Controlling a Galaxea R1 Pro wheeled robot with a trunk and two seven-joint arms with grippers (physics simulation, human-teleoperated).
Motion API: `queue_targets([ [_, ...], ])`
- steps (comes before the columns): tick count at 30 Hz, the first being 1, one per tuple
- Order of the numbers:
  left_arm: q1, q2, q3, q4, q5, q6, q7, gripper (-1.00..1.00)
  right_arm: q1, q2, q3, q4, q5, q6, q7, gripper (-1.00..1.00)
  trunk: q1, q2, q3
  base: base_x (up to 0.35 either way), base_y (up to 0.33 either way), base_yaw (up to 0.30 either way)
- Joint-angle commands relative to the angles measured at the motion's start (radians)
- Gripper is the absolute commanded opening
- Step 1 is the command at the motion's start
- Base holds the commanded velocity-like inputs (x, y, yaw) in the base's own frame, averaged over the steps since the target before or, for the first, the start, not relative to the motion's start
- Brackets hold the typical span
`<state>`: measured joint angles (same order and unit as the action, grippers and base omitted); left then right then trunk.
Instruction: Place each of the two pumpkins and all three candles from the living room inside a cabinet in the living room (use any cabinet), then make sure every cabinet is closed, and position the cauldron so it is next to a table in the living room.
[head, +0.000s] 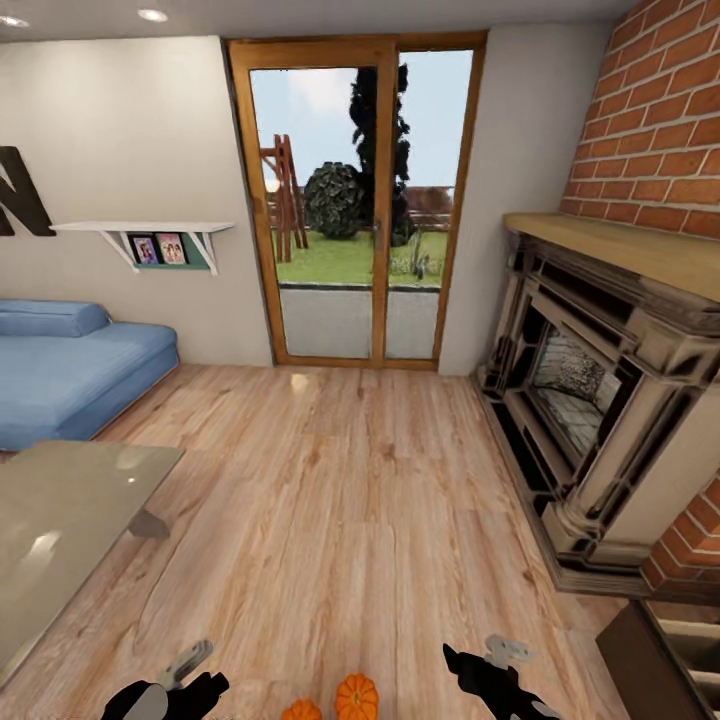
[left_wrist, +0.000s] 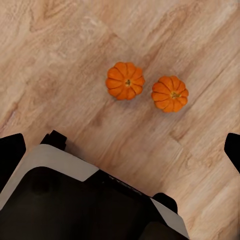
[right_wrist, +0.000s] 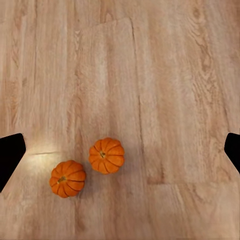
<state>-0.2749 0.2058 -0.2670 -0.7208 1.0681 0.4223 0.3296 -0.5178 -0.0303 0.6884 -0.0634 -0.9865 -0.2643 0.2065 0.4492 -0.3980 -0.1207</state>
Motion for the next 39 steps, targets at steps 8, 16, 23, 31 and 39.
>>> queue_targets([
  [8, -0.001, 0.001, -0.007, -0.002, 0.010, -0.019, 0.009, 1.00, -0.001, -0.001, 0.006, 0.000, -0.009, -0.003, 0.006, 1.00, 0.001, -0.002, -0.002, 0.141, 0.053, 0.108],
  [16, -0.001, 0.001, -0.009, -0.002, 0.012, -0.075, 0.009, 1.00, -0.001, -0.002, 0.006, 0.000, -0.009, -0.003, 0.007, 1.00, 0.001, -0.002, -0.002, 0.152, 0.002, 0.003],
  [23, -0.001, 0.001, -0.014, -0.002, 0.011, -0.077, 0.009, 1.00, -0.001, -0.003, 0.005, -0.001, -0.009, -0.003, 0.008, 1.00, 0.001, -0.002, -0.002, 0.009, -0.133, 0.000],
  [31, -0.001, 0.001, -0.016, -0.002, 0.012, -0.079, 0.009, 1.00, -0.001, -0.003, 0.005, -0.001, -0.009, -0.003, 0.008, 1.00, 0.001, -0.002, -0.002, 0.000, -0.030, 0.000],
  [39, -0.001, 0.001, -0.025, -0.002, 0.010, -0.079, 0.008, 1.00, -0.001, -0.003, 0.005, -0.001, -0.010, -0.003, 0.013, 1.00, 0.001, -0.002, -0.002, 0.000, -0.001, 0.000],
])
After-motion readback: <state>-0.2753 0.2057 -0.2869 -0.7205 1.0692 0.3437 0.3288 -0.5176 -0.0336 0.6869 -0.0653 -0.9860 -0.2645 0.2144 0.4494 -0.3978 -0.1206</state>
